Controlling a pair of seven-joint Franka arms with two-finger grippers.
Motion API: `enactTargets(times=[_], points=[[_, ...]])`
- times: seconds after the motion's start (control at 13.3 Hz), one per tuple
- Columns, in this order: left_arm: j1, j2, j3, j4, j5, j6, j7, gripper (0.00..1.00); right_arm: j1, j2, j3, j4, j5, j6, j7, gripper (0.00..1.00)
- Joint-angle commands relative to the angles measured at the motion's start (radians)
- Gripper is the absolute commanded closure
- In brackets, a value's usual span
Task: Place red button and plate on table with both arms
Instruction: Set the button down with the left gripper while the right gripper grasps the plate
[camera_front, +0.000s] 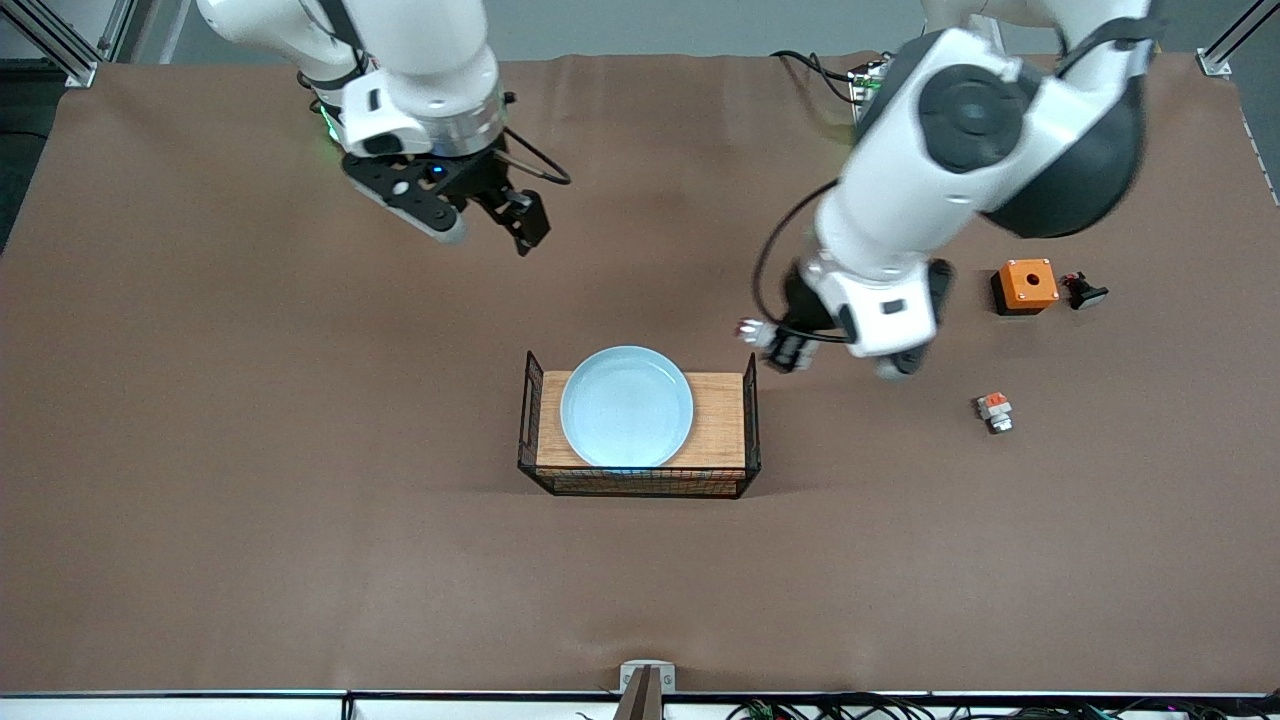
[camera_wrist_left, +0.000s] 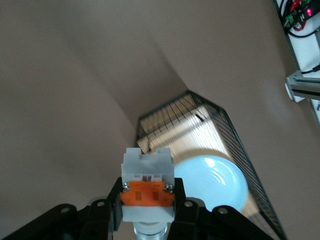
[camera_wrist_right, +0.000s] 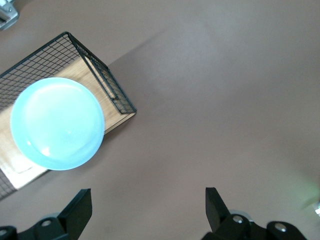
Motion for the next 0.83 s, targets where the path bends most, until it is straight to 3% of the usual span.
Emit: enactTargets(times=[0.0,0.38,0.6,0.75], points=[[0.12,-0.022,-0.003,-0.048,-0.008,-0.059,0.242,1.0,0.046,0.033,-0.005,-0.03,0.019,0.067,0.268,0.0],[0.332,-0.003,0.0,-0.173,0.005,-0.044,0.634,0.99,0.103,0.16,-0.005,-0.029,0.039,0.274,0.562,0.02],[0.4,0.057,-0.002,-0.277,0.105,0.07,0.75,1.0,0.094,0.226,-0.007,-0.026,0.038,0.366,0.578,0.02],[0.443,0.115,0.0,-0.295,0.135,0.136,0.8,1.0,0.086,0.267,-0.011,-0.021,0.036,0.409,0.579,0.02]])
